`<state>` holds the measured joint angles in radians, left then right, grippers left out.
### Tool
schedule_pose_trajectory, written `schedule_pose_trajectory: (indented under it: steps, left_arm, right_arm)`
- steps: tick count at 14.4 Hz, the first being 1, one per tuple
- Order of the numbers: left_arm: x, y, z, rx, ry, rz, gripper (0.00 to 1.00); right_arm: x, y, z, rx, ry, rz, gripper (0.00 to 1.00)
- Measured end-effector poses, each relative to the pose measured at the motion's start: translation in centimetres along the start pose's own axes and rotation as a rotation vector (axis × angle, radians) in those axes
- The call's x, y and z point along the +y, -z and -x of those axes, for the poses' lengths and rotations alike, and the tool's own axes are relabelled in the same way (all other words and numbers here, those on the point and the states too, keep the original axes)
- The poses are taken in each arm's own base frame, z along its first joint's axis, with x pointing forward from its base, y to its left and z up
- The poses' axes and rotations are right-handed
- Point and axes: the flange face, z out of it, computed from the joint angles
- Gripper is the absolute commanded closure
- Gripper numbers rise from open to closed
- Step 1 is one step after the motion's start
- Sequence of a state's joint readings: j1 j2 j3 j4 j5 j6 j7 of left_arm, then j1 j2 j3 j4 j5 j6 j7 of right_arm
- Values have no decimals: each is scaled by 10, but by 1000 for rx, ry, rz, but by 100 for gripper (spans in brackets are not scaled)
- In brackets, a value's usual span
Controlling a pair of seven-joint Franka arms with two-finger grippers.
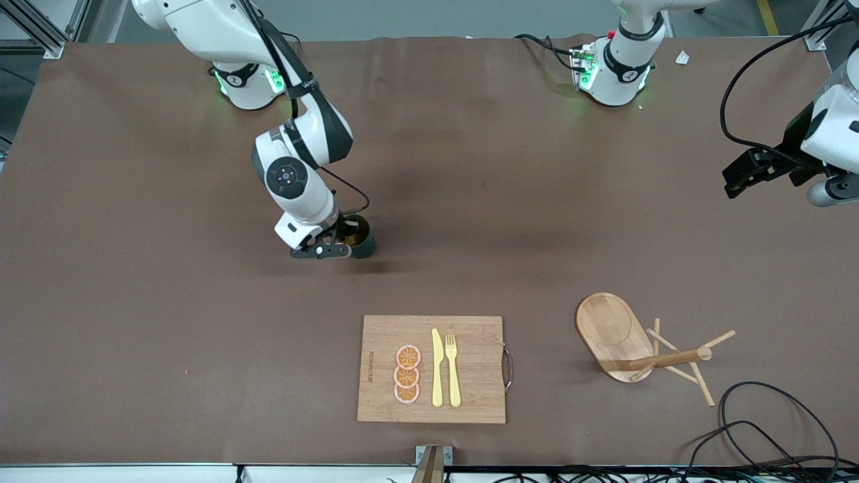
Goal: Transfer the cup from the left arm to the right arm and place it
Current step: 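Carry the teal mug away with the right gripper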
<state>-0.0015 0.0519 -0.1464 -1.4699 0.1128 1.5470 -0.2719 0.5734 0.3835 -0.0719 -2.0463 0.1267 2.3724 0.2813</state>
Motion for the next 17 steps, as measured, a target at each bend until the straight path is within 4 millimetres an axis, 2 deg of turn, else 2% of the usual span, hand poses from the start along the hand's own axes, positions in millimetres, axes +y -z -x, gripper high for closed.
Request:
schedule_pose_trajectory:
  steps: [3, 6, 7, 9, 11, 14, 15, 17]
  left_arm:
    - [4, -1, 5, -49, 3, 72, 0]
    - [-23, -2, 3, -88, 60, 160, 0]
    - [-31, -2, 2, -87, 67, 162, 0]
    - [-36, 3, 5, -85, 69, 150, 0]
    - [-25, 6, 12, -91, 39, 114, 0]
    - [15, 7, 24, -101, -41, 94, 0]
    - [20, 6, 26, -105, -51, 89, 0]
    - [15, -1, 26, -119, -55, 83, 0]
  right_arm:
    - [47, 25, -14, 6, 209, -11, 100]
    - [100, 47, -22, 12, 408, 2, 100]
    - [122, 51, -24, 11, 485, 18, 100]
    - [173, 55, -26, 4, 640, 41, 99]
    - [230, 54, -24, 0, 792, 39, 99]
    - [306, 41, -10, 27, 1015, 58, 99]
    - [326, 35, -2, 40, 1075, 73, 99]
    - [356, 25, 11, 44, 1163, 85, 99]
